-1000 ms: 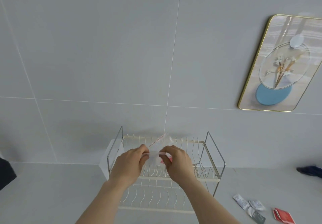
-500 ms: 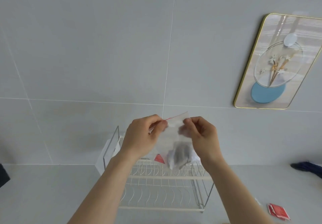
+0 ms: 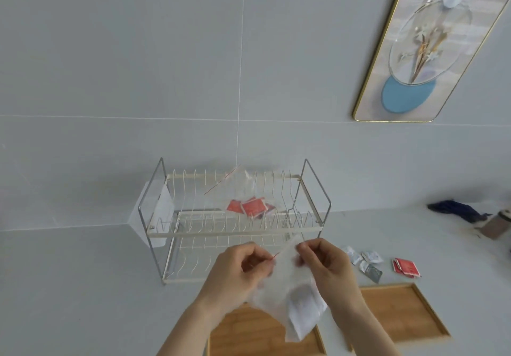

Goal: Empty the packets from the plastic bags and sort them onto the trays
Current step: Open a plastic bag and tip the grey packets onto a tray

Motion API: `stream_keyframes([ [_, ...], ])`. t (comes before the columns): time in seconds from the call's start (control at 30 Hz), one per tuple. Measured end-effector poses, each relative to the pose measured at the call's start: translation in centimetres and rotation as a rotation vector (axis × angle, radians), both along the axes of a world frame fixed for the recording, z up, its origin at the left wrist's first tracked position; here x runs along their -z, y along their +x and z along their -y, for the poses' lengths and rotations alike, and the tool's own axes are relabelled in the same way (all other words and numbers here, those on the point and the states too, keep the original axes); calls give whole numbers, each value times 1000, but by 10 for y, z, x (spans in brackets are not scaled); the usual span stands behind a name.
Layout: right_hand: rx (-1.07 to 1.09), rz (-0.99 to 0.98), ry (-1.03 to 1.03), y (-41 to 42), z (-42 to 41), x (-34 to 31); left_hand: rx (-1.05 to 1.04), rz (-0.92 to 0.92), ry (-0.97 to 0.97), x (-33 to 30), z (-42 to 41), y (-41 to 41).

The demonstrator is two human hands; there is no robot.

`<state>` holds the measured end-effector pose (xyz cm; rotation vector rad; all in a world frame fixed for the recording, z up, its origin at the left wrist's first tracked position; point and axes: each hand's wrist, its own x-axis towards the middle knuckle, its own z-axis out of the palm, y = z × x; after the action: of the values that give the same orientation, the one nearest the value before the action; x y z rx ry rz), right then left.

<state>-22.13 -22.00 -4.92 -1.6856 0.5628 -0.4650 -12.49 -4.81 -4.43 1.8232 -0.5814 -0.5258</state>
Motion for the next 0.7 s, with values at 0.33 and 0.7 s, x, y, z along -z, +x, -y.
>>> stream_keyframes([
  [0.33,-91,-304,336,-28,-49,64,-245,-173,61,68,-20,-43],
  [0.7,-49,-348,560,-15,-79,64,-296,-189,132,75,-31,-53],
])
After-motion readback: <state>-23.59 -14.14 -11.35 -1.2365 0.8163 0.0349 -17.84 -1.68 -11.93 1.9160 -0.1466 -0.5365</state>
